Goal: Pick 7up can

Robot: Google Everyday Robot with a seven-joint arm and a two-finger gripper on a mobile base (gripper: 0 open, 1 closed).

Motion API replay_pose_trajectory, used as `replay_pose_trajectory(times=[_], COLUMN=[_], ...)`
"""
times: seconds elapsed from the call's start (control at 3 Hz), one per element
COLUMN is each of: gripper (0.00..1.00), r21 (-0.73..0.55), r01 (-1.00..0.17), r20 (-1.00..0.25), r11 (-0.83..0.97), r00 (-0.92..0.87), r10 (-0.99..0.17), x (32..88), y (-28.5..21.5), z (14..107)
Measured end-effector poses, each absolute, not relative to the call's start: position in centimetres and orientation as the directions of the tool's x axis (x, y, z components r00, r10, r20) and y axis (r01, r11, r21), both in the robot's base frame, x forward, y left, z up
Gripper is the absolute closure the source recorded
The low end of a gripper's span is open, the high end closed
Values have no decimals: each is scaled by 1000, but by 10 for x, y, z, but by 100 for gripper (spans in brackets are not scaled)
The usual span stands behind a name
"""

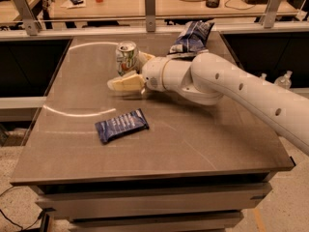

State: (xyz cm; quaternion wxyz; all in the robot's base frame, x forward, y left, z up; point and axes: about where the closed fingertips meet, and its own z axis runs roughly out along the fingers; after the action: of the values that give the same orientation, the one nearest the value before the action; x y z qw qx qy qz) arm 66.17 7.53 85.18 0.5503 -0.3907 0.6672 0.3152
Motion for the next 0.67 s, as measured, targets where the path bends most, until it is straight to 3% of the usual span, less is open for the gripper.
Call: replay_pose_trajectory(times=[0.67], gripper=[63], r21=[30], r01=[-870], r20=[-977], r11=[491], r00=[-129], r10=[-168], x=[671], y=[76], z=[853])
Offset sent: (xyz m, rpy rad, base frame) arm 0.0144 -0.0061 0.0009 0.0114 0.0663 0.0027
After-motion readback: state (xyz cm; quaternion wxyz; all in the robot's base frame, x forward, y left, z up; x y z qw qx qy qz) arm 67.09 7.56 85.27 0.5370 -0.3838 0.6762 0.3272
